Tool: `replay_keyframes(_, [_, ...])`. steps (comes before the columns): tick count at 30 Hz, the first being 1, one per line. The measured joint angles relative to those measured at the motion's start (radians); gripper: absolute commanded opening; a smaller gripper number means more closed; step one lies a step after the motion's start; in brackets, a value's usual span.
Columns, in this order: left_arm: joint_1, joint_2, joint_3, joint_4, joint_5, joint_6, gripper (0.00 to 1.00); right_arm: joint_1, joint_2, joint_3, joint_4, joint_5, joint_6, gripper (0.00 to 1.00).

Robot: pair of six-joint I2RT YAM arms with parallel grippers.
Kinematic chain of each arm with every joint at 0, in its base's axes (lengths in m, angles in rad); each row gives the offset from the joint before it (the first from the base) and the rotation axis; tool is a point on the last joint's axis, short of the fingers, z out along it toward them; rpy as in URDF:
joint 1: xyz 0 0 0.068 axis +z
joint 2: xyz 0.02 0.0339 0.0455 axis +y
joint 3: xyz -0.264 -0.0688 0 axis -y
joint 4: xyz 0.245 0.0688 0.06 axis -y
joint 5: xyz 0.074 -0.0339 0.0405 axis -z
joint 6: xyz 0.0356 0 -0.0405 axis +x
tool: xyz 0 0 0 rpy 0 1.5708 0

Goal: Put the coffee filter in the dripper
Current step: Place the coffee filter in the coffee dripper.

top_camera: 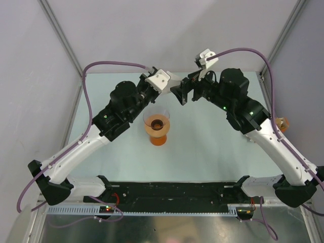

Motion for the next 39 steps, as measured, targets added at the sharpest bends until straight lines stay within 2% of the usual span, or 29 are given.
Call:
replay_keyframes(8, [-0.003, 0.0, 0.0, 0.001, 0.0, -0.008, 0.0, 0.047, 0.052, 0.0, 0.001, 0.132, -0.051, 0.77])
replay_keyframes(16, [-0.021, 0.007, 0.0, 0.001, 0.0, -0.018, 0.0, 0.084, 0.058, 0.002, 0.032, 0.194, -0.09, 0.59])
replay_keyframes(17, [-0.021, 0.007, 0.0, 0.001, 0.0, -0.024, 0.0, 0.085, 0.06, 0.004, 0.032, 0.199, -0.093, 0.59])
replay_keyframes(22, [-0.021, 0.007, 0.0, 0.001, -0.001, -0.053, 0.0, 0.087, 0.068, 0.009, 0.031, 0.241, -0.091, 0.77])
replay_keyframes(25, [-0.021, 0.007, 0.0, 0.002, -0.001, -0.064, 0.0, 0.086, 0.068, 0.011, 0.029, 0.266, -0.088, 0.77])
replay_keyframes(30, [-0.021, 0.007, 0.0, 0.013, 0.0, -0.071, 0.0, 0.069, 0.073, 0.018, 0.013, 0.251, -0.049, 0.64])
replay_keyframes(35, [-0.022, 0.007, 0.0, 0.032, 0.0, -0.072, 0.0, 0.05, 0.074, 0.019, -0.002, 0.191, 0.006, 0.46])
replay_keyframes(39, [-0.022, 0.007, 0.0, 0.04, 0.0, -0.083, 0.0, 0.051, 0.074, 0.019, -0.008, 0.16, 0.031, 0.36])
